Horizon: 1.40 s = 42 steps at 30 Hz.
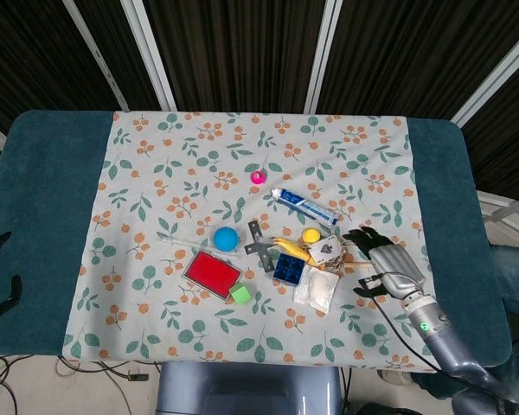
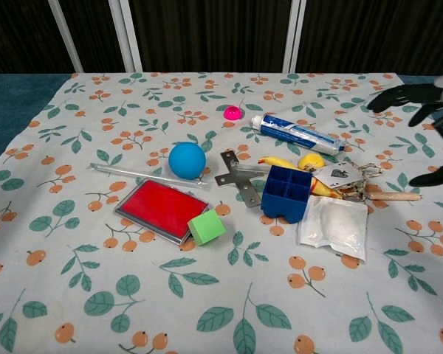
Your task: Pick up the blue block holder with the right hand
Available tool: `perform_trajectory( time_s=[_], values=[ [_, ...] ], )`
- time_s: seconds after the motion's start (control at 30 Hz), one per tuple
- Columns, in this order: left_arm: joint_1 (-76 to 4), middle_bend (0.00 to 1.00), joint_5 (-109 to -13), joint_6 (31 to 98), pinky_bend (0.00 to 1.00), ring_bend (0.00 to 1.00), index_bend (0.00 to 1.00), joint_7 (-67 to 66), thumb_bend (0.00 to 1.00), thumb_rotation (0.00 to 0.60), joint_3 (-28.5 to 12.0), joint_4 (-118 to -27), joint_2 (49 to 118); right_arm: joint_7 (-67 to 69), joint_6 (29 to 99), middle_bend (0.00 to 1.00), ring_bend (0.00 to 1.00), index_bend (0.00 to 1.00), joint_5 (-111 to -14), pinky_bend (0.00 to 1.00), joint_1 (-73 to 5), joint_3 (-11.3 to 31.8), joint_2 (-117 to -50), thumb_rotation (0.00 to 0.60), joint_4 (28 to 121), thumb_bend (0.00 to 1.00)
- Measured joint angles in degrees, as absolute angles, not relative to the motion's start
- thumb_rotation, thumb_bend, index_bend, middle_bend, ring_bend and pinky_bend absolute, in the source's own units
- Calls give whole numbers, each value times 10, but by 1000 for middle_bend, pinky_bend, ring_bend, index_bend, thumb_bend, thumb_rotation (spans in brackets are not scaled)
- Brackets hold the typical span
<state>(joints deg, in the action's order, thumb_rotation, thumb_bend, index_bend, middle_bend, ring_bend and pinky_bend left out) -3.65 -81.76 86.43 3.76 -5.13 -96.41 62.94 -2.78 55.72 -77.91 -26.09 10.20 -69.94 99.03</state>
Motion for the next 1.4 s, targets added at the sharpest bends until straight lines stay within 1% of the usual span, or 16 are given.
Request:
perform_trajectory(
  time_s=[0.17,0.3,0.43,0.53,0.83,1.2,1.4],
  values=[
    [-38,0,-816,861,46,25,82,42,528,600,-52,-965,628,-82,532,189,155,194,-746,211,-296,111,-747,600,995,178],
    [-38,0,-815,859,46,26,82,43,528,600,-52,-966,627,-124,525,203,170,200,-726,211,-317,112,-787,600,989,180],
    [-39,0,-814,858,46,25,82,45,527,600,-53,-966,626,-163,524,241,205,225,-694,222,-337,114,-825,600,976,257],
    [-40,0,-813,855,46,25,82,44,528,600,-53,-967,625,-187,527,250,219,226,-677,223,-347,114,-845,600,966,285],
    [-42,0,-812,852,46,25,82,43,528,600,-53,-968,625,-230,541,255,238,228,-622,223,-367,114,-884,600,952,287],
    [-42,0,-811,851,45,25,82,46,528,600,-53,-968,624,-250,557,255,238,231,-597,223,-377,105,-905,600,952,287],
    [-43,0,-811,851,58,25,82,46,528,600,-53,-968,624,-251,562,258,275,237,-589,223,-378,98,-916,600,947,288]
  ],
)
